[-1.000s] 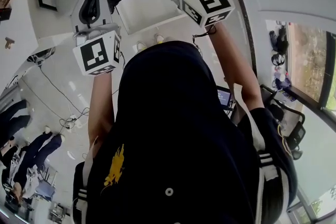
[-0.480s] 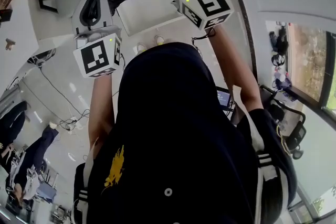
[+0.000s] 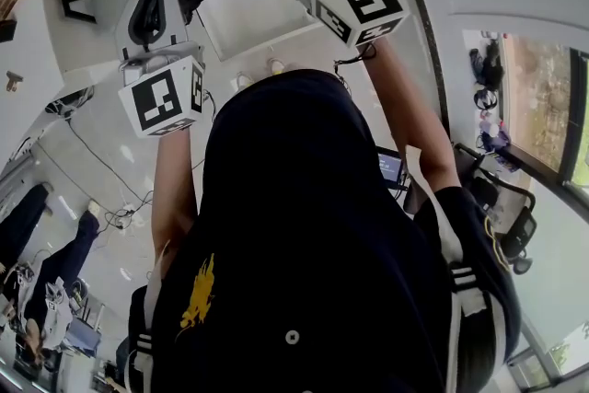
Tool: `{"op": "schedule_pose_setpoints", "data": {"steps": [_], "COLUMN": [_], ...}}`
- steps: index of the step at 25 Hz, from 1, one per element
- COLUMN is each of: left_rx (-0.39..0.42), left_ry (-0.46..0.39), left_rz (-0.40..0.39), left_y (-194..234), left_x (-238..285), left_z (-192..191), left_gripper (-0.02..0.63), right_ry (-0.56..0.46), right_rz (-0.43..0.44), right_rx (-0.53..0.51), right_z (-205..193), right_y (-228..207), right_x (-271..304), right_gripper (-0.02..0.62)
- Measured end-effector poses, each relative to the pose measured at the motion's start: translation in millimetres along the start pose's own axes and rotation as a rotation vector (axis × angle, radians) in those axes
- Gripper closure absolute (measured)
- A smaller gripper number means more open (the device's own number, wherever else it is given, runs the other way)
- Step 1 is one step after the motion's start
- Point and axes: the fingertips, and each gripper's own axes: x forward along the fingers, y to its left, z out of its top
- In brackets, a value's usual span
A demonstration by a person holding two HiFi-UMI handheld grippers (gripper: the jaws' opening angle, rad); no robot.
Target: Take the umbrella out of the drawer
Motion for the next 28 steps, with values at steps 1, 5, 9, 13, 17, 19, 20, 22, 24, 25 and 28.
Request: {"op": "schedule_pose_setpoints", "data": {"steps": [1, 5, 9, 13, 17, 19, 20, 22, 24, 25, 28], "left_rx": [0.0, -0.001, -0.001, -0.001, 0.005, 0.008, 0.009, 0.012, 0.016, 0.017, 0.02], "left_ry": [-0.001, -0.003, -0.008, -0.009, -0.017, -0.023, -0.026, -0.028, -0.028, -0.029, -0.034], "left_rz": [0.0, 0.004, 0.007, 0.01, 0.014, 0.018, 0.021, 0.026, 0.031, 0.033, 0.04], "left_y": [0.1, -4.7, -4.5, -1.6, -2.1, -2.2, -2.0, -1.9, -3.2, -4.1, -4.6], "left_x": [0.0, -0.6, -1.5, -1.8, -2.4, -2.7, -2.9, -3.4, -4.8, -5.7, -6.9], "left_z": [-0.1, 2.8, 4.1, 3.6, 8.7, 11.2, 12.1, 13.1, 13.4, 13.5, 15.3], "left_gripper": [0.555, 0.555, 0.555, 0.555, 0.555, 0.555, 0.555, 0.555, 0.555, 0.555, 0.555], "right_ry": [-0.001, -0.007, -0.01, -0.016, -0.026, -0.028, -0.028, -0.028, -0.027, -0.027, -0.026], "right_rz": [0.002, 0.01, 0.017, 0.02, 0.026, 0.031, 0.032, 0.035, 0.034, 0.031, 0.027], "right_rx": [-0.003, -0.008, -0.015, -0.017, -0.026, -0.027, -0.025, -0.023, -0.022, -0.02, -0.017], "right_z": [0.3, 2.4, 4.7, 7.5, 12.9, 13.2, 12.6, 11.8, 11.3, 11.0, 11.4], "right_y": [0.3, -0.4, 1.3, 3.1, 4.7, 4.9, 4.8, 4.1, 2.7, 1.7, -1.8], "right_x": [-0.1, -3.9, -4.3, -2.2, -4.5, -4.8, -4.4, -4.2, -6.8, -8.6, -11.4], "right_gripper": [0.572, 0.572, 0.572, 0.572, 0.572, 0.572, 0.572, 0.572, 0.572, 0.572, 0.572]}}
